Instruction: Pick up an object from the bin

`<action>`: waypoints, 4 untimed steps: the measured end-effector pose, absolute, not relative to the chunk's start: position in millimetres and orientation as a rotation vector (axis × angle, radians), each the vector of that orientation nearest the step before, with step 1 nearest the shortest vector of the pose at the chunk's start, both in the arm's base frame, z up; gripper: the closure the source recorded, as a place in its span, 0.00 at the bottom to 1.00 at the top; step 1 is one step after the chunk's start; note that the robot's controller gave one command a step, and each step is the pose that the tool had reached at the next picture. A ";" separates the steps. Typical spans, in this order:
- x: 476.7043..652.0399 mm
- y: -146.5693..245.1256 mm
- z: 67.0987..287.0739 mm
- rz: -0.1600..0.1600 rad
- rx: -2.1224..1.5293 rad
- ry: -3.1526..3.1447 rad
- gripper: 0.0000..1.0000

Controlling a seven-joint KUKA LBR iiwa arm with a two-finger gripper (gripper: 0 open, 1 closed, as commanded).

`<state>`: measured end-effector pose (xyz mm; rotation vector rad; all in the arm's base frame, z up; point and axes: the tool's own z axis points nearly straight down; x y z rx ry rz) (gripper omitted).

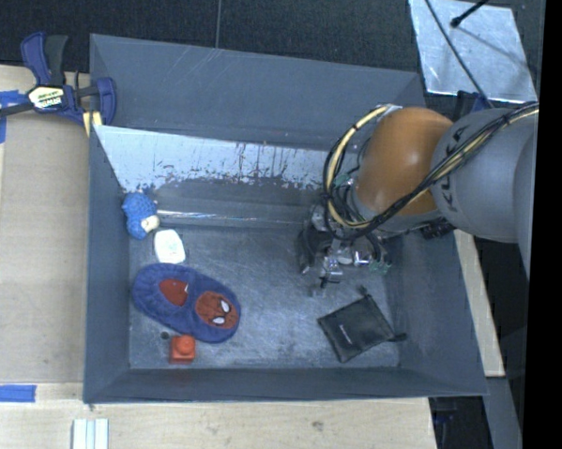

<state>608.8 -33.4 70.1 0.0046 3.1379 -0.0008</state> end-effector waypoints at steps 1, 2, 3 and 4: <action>611.3 -32.4 72.1 -0.002 0.003 3.128 1.00; 617.2 -29.2 209.7 0.001 0.054 3.135 1.00; 618.1 16.6 93.6 0.003 -0.169 3.148 1.00; 614.7 30.6 253.1 0.000 -0.174 3.131 1.00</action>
Offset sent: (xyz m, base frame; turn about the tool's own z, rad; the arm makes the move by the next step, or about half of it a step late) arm 0.0000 0.0000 0.0000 0.0000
